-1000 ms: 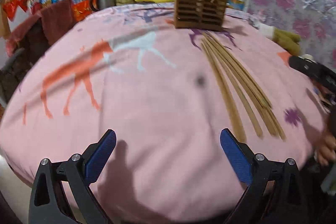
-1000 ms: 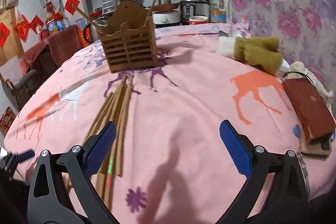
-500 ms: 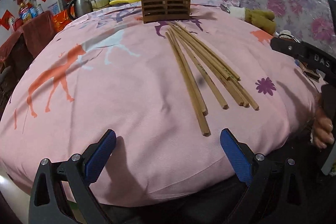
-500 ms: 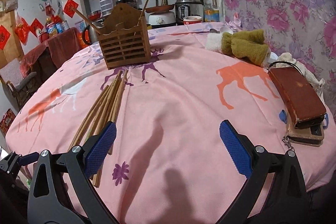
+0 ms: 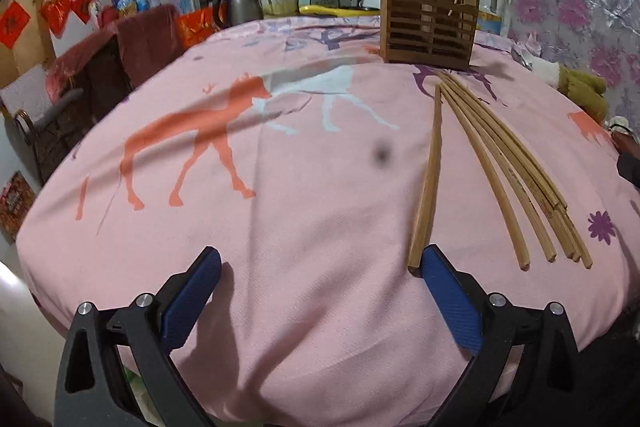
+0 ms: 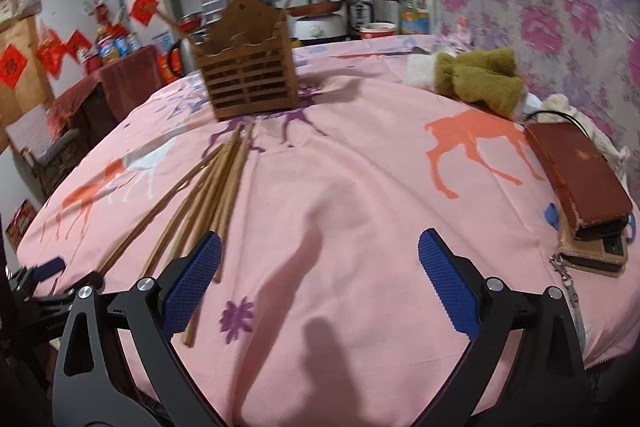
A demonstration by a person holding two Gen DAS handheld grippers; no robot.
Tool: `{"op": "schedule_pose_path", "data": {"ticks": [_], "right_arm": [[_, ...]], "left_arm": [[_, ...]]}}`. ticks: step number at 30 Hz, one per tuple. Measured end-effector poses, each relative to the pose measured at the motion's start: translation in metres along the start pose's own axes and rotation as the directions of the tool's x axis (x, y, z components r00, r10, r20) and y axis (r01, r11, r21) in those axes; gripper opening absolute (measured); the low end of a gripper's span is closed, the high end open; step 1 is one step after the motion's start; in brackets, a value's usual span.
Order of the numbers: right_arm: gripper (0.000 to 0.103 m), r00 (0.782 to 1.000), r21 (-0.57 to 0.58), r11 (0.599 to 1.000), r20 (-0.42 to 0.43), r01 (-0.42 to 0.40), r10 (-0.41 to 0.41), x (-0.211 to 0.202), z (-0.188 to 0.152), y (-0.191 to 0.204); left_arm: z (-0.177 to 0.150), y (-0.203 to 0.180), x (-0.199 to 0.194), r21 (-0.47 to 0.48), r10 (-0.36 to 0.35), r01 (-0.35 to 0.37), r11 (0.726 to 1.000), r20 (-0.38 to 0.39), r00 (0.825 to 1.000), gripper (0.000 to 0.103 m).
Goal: Organize utensils
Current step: 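Move the right tool to a loose chopstick and begin closing on it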
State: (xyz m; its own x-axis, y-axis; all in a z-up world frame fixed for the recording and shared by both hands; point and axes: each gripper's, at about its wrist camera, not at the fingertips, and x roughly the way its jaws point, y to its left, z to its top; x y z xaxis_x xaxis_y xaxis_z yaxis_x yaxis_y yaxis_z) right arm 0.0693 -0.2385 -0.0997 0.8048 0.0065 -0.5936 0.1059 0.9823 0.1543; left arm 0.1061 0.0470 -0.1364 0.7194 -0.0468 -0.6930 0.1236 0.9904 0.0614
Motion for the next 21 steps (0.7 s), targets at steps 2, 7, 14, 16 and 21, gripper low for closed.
{"op": "schedule_pose_path", "data": {"ticks": [2, 7, 14, 16, 21], "right_arm": [[0.095, 1.0, -0.034, 0.999, -0.015, -0.02, 0.02, 0.001, -0.002, 0.007], [0.095, 0.995, -0.097, 0.993, -0.087, -0.065, 0.057, 0.01, -0.01, 0.021], [0.095, 0.984, -0.201, 0.971, -0.145, -0.13, 0.101, 0.009, -0.021, 0.037], [0.095, 0.981, -0.227, 0.964, -0.162, -0.138, 0.103, 0.01, -0.024, 0.042], [0.095, 0.977, -0.29, 0.949, -0.206, -0.12, 0.061, 0.017, -0.032, 0.052]], "left_arm": [[-0.001, 0.0, 0.0, -0.009, 0.003, -0.003, 1.0, 0.014, 1.0, 0.099], [-0.003, 0.004, 0.001, -0.034, -0.015, 0.015, 0.999, 0.019, 1.0, 0.099], [-0.004, 0.004, 0.0, -0.036, -0.013, 0.014, 0.999, 0.022, 1.0, 0.099], [-0.004, 0.004, 0.0, -0.036, -0.013, 0.014, 0.999, 0.022, 1.0, 0.099], [-0.004, 0.004, 0.0, -0.036, -0.013, 0.014, 0.999, 0.022, 1.0, 0.099]]}}
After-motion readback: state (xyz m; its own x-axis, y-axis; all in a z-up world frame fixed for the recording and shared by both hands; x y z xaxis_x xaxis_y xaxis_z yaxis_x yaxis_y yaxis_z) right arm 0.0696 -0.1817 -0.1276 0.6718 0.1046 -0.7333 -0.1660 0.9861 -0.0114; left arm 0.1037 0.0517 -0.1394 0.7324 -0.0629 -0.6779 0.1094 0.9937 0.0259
